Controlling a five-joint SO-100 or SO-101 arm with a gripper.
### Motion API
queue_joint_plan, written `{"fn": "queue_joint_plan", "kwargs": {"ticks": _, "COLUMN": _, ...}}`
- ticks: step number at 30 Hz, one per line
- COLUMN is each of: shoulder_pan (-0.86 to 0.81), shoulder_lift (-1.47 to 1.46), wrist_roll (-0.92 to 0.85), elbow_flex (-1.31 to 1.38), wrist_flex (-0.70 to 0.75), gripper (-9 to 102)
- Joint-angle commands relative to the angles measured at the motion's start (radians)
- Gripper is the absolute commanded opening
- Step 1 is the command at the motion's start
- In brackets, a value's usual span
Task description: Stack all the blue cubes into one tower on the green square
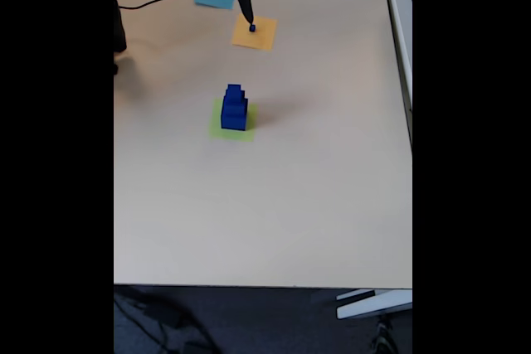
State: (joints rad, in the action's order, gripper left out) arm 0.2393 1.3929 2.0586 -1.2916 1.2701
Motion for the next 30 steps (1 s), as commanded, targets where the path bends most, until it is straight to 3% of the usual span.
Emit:
{"fn": "queue_joint_plan", "kwargs": {"ticks": 1, "shoulder_pan": 0.026, "shoulder_lift": -0.083, "wrist_roll": 0.083, "elbow_flex": 0.135, "wrist_flex": 0.002, "gripper": 38}}
{"fn": "queue_joint_plan", "kwargs": {"ticks": 10, "shoulder_pan": 0.021, "shoulder_lift": -0.364, "wrist_roll": 0.114, "elbow_flex": 0.434, "wrist_flex": 0.044, "gripper": 38}}
{"fn": "queue_joint_plan", "kwargs": {"ticks": 21, "shoulder_pan": 0.055, "shoulder_lift": -0.430, "wrist_roll": 0.161, "elbow_flex": 0.497, "wrist_flex": 0.163, "gripper": 36}}
{"fn": "queue_joint_plan", "kwargs": {"ticks": 30, "shoulder_pan": 0.038, "shoulder_lift": -0.500, "wrist_roll": 0.098, "elbow_flex": 0.502, "wrist_flex": 0.155, "gripper": 36}}
